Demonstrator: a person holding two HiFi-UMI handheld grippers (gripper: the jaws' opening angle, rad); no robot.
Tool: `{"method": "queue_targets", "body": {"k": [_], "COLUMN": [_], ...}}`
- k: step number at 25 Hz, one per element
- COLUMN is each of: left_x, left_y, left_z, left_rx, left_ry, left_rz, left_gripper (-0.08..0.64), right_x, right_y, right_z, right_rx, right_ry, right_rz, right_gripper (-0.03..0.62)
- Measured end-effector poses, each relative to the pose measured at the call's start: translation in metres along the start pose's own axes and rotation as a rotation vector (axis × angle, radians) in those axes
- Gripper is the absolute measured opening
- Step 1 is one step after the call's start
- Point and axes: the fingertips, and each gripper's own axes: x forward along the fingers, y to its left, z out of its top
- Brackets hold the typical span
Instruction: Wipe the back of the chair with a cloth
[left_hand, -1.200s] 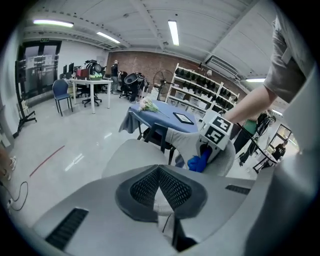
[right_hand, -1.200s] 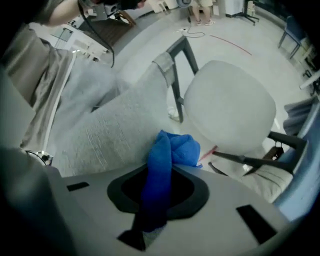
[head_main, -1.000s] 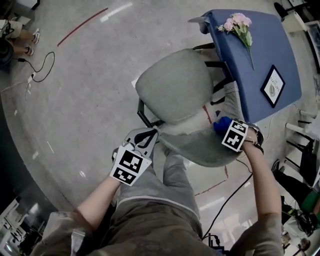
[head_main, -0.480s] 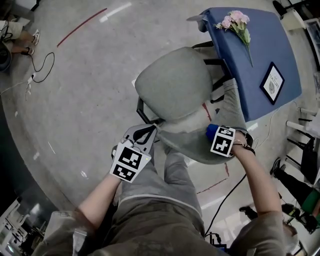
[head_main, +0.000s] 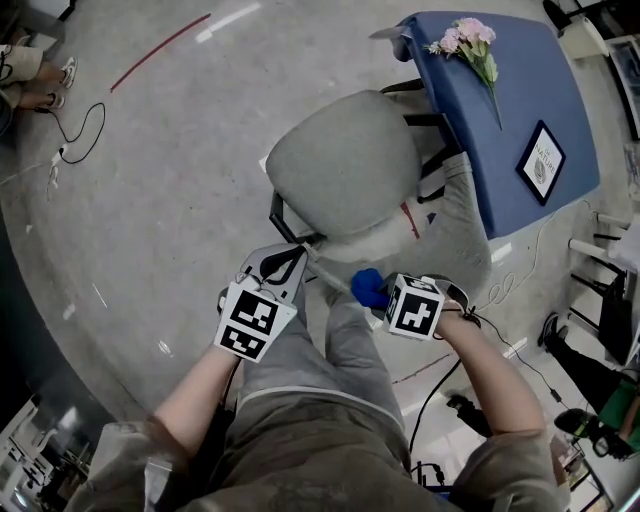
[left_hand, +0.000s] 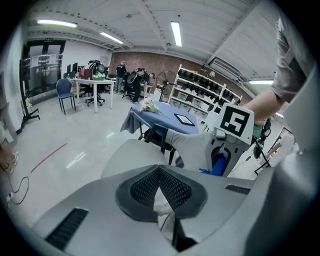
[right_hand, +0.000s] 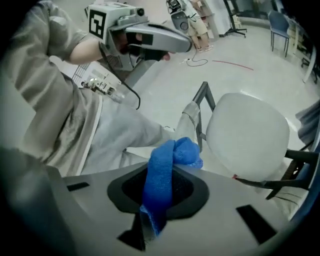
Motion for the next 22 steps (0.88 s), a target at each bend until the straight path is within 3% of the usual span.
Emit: {"method": "queue_targets", "body": {"k": [4,7,9,12,16,19,22], "left_x": [0.005,0.006,0.005,0.005,0.004,0.005,0.005], "left_y": [-0.003,-0.008,-0.01,-0.011,-0.011,-0.011,-0.012], "left_z": [-0.002,-0.002,-0.005,-0.005,0.0,0.004,0.005], "left_rx": [-0.005,-0.005,0.003,0.016,0.021,0.032,0.038], "left_ry": [0.002,-0.001,0.004,0.01,0.005,0.002,0.004], "left_rz": [-0.003,-0.01,-0.016,-0.019,-0.017,-0.021,-0.024], "left_gripper": [0.017,0.017,0.017,0.017,0.017,0.017,0.017], "right_x": [-0.003,-0.018,-0.036,-0.078,-0.116,-0.12,-0.108], "right_y": [-0.015,-0.052,-0.081,-0.126,-0.166,-0.169,-0.141], "right_z": [-0.032,-0.093,-0.128,-0.16,-0.173,-0.174,-0.167], "right_rx": [-0.009,-0.04,-0.005,0.076,0.094,0.099,0.104], "right_ry": [0.054,0.252,0.318,0.345,0.356,0.339,0.306], "right_rz": [-0.061,-0.18,-0.26,-0.384,-0.508,-0.531,-0.479], "right_gripper": [0.084,0.084,0.086,0.086,0.086,0.086,0.084]}}
